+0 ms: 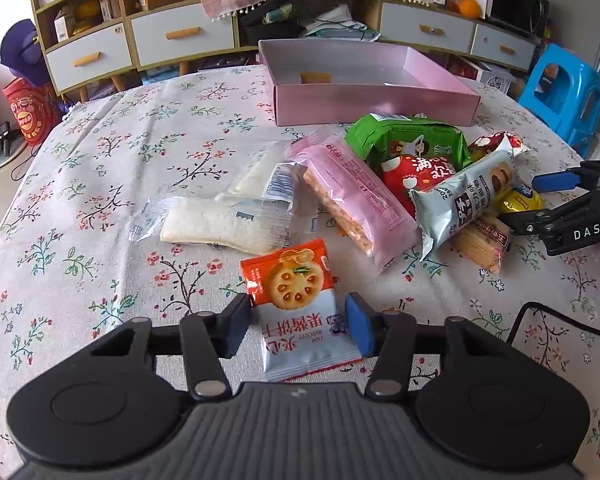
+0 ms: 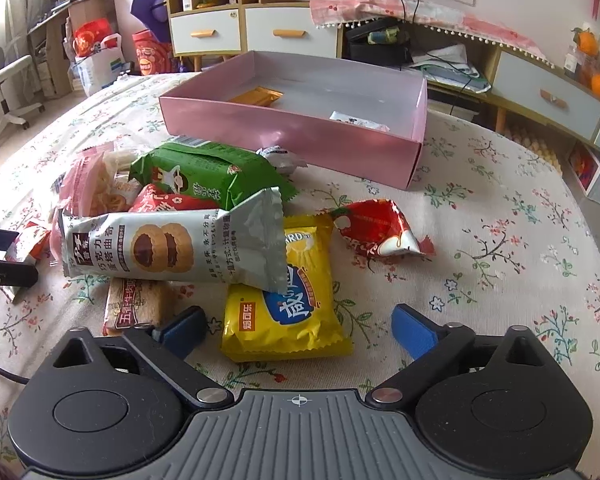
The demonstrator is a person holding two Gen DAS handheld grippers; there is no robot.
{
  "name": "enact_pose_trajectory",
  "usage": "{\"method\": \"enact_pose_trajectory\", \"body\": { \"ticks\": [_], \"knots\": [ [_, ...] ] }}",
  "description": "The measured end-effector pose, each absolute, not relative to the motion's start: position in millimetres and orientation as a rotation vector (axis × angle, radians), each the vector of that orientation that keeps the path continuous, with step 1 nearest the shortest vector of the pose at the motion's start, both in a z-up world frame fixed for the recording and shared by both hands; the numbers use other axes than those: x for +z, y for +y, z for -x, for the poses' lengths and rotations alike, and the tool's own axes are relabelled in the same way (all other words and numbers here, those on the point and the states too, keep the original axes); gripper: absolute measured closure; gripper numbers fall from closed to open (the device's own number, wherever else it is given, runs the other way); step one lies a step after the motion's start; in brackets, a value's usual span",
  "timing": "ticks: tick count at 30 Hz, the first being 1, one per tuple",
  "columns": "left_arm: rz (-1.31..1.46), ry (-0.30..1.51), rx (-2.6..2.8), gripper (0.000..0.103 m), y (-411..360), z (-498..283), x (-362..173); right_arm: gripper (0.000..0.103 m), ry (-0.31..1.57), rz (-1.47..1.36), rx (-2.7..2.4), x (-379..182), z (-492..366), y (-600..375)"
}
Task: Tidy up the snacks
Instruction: 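Grasp the orange-red cracker pack with the left tool while the right tool grasps the yellow biscuit pack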
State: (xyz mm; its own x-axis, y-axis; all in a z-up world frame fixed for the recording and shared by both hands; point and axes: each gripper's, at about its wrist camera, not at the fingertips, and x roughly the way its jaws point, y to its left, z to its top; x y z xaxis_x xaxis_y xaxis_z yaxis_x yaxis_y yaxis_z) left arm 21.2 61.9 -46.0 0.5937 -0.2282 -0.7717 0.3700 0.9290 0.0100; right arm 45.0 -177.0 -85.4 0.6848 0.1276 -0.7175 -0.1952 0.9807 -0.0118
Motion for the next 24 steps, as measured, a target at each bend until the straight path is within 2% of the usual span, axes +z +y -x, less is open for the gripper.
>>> {"method": "enact_pose_trajectory", "body": {
  "ticks": [5, 8, 9, 16, 24],
  "knots": [
    [-0.159, 0.877, -0.345, 0.062, 62, -23, -45, 0.022, 0.789, 0.085, 0.185, -83, -45, -177],
    [-0.150, 0.883, -0.342, 0.065, 63, -24, -43, 0.039, 0.785, 0.083, 0.194, -80, -45, -177],
    [-0.145, 0.887, -0.341, 0.065, 64, -25, -43, 0.048, 0.786, 0.082, 0.201, -79, -45, -176],
    [-0.117, 0.898, -0.349, 0.066, 66, -27, -40, 0.053, 0.804, 0.068, 0.204, -71, -46, -174],
    [-0.095, 0.881, -0.371, 0.067, 67, -24, -32, 0.054, 0.822, 0.024, 0.198, -58, -44, -180]
  ]
}}
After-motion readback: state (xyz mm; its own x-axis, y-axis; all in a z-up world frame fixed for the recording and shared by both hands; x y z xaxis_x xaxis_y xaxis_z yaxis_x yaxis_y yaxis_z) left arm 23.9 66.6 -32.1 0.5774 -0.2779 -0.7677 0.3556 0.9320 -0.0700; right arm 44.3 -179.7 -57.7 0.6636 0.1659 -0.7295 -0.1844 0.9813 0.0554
